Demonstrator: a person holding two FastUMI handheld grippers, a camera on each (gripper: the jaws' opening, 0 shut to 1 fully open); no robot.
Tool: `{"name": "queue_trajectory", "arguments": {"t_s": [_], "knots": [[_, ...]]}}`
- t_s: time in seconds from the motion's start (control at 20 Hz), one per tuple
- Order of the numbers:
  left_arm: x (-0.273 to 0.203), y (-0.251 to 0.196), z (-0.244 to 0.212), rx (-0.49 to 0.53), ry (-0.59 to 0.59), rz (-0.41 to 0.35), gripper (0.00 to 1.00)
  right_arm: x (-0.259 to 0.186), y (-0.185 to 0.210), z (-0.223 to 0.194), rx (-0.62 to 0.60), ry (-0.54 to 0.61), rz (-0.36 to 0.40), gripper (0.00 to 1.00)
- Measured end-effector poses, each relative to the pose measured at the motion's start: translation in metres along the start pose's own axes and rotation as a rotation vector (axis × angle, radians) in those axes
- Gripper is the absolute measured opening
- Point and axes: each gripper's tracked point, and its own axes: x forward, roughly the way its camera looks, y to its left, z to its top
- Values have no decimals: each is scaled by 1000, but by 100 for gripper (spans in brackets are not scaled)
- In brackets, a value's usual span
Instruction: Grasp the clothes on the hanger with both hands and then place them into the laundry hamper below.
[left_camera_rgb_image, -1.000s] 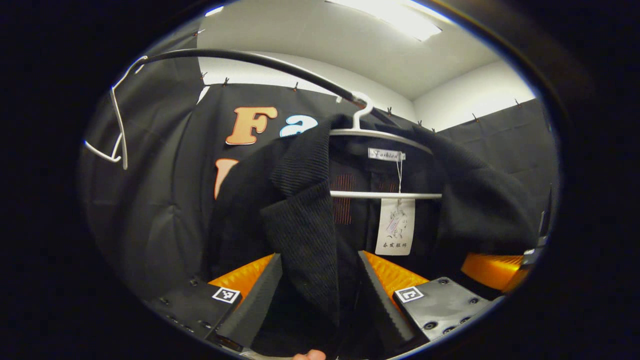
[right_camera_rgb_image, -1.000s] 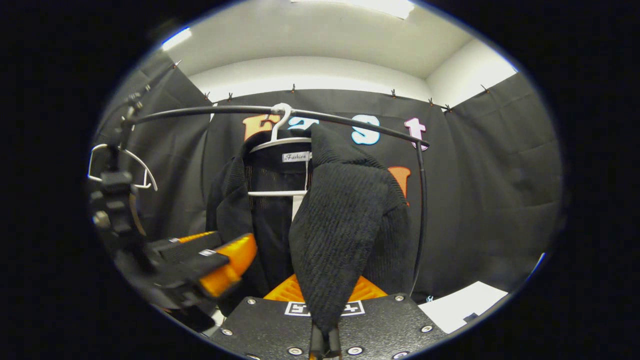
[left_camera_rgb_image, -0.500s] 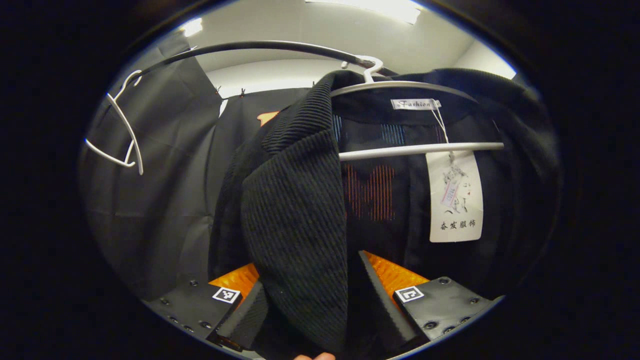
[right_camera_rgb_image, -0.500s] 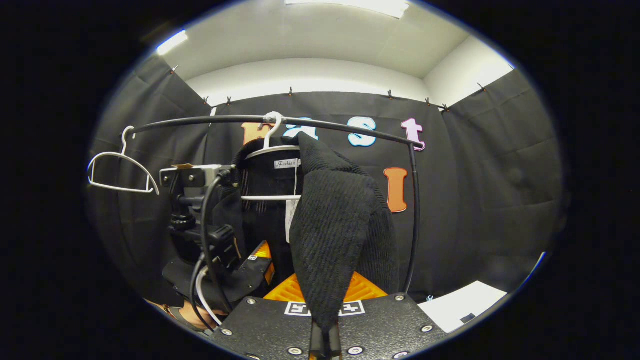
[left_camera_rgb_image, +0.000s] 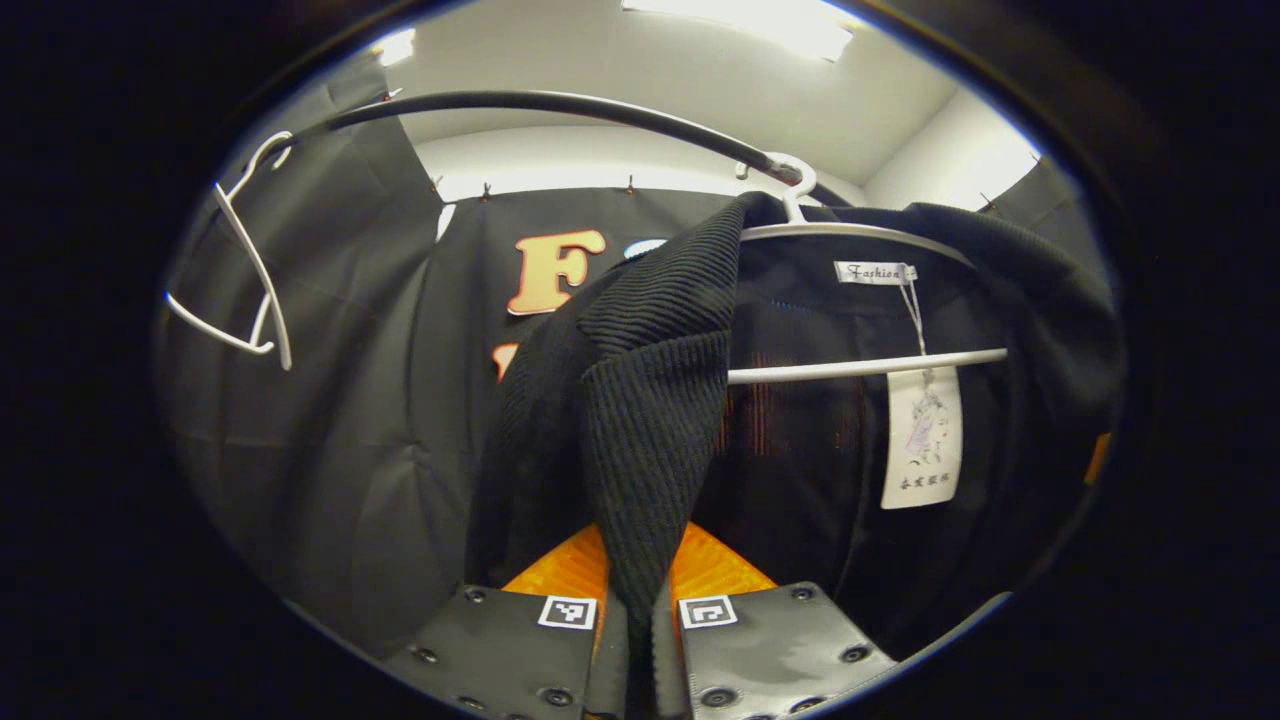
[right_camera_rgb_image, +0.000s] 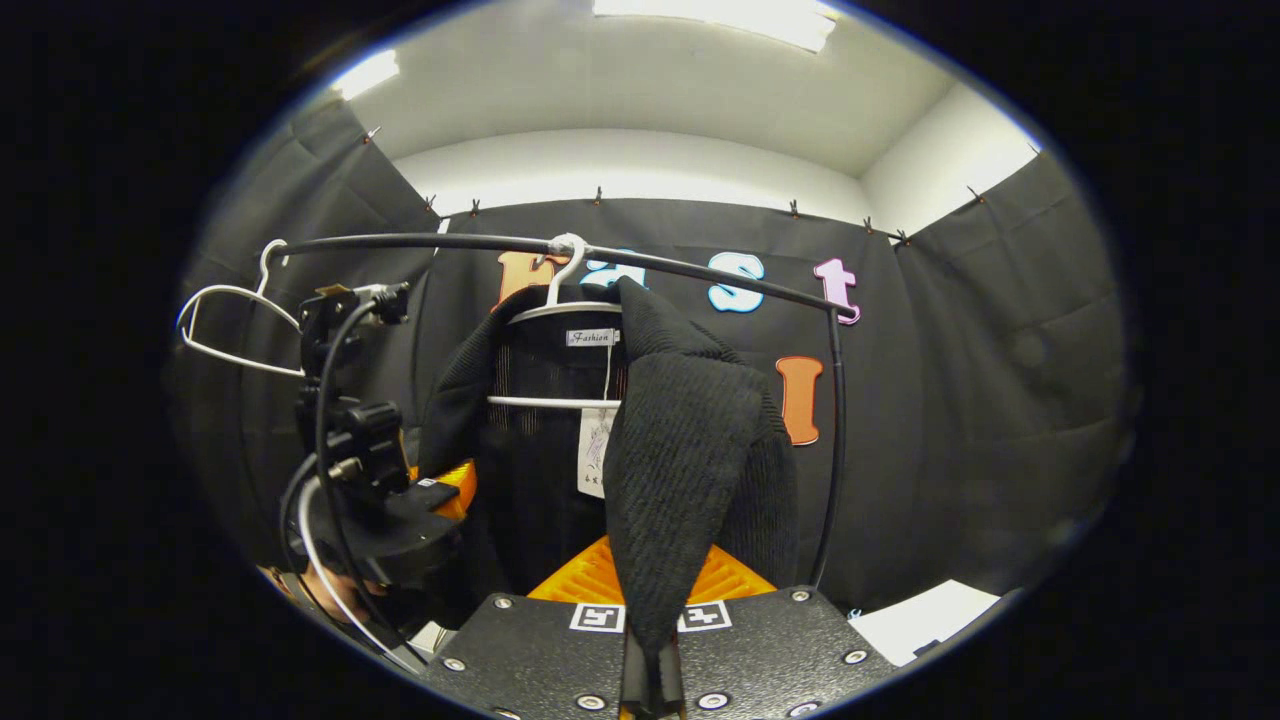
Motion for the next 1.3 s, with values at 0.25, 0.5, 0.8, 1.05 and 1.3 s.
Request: {"name": "queue_trajectory", "arguments": {"t_s": [0.25, 0.5, 0.8, 1.05, 1.3], "knots": [[-24, 25, 25, 36, -27, 28, 12, -1, 0, -2, 30, 22, -4, 0], [-38, 33, 54, 140, -64, 43, 10, -8, -16, 14, 33, -2, -50, 0], [-46, 51, 74, 95, -89, 47, 12, -16, -49, 43, -20, -62, -135, 10], [-40, 55, 93, 75, -90, 23, 12, -19, -77, 81, -87, -126, -197, 10], [-39, 49, 107, 60, -105, 7, 12, -8, -117, 136, -134, -194, -259, 10]]}}
